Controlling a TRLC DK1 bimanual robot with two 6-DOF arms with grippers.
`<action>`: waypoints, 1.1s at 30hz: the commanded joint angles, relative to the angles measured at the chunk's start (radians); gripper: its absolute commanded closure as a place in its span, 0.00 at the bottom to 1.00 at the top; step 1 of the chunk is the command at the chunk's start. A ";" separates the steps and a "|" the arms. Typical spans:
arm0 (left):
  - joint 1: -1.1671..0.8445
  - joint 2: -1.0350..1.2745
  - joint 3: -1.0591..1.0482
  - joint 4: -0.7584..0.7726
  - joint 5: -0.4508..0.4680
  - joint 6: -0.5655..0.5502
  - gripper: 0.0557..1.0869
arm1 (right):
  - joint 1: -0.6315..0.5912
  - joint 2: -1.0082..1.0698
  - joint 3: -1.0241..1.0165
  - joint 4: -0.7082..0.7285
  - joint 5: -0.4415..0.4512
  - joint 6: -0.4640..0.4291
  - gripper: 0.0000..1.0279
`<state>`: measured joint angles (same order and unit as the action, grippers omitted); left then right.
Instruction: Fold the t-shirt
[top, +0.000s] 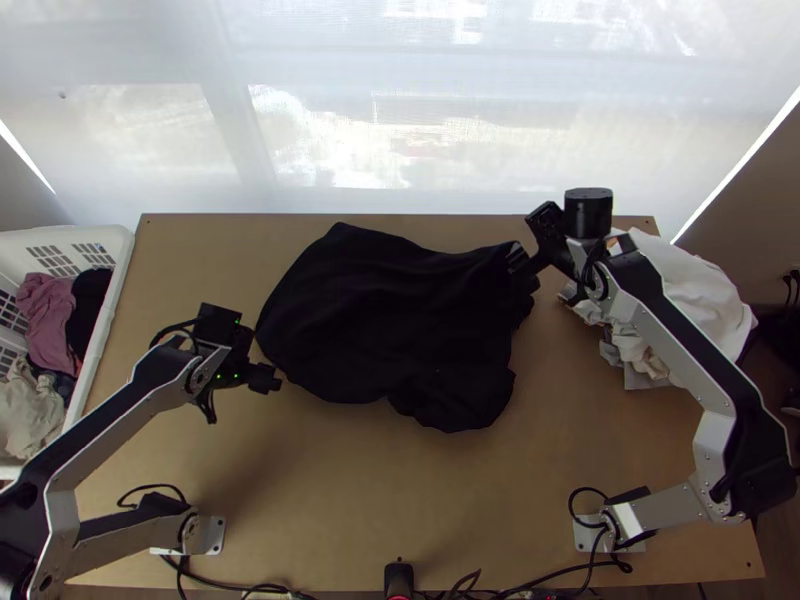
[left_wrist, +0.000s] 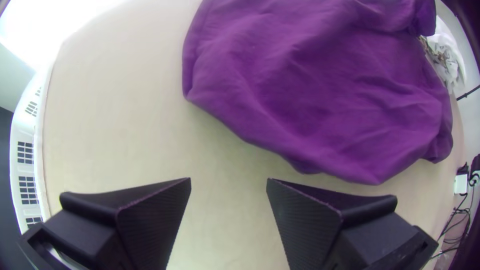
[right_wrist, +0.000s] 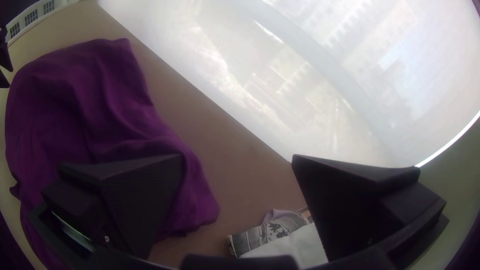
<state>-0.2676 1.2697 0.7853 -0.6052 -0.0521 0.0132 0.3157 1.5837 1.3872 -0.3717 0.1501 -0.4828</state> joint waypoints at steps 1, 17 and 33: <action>-0.039 0.169 0.084 0.059 -0.002 -0.022 0.27 | -0.003 -0.048 0.030 -0.039 0.003 0.013 0.04; -0.085 0.364 0.310 0.076 -0.002 -0.042 0.23 | -0.038 -0.134 -0.045 -0.073 0.003 0.016 0.04; -0.087 0.448 0.336 0.081 0.020 -0.041 0.68 | -0.032 -0.206 -0.063 -0.139 0.005 0.007 0.04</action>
<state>-0.3515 1.6955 1.1053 -0.5072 -0.0528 -0.0273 0.2749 1.4117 1.3289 -0.4805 0.1570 -0.4686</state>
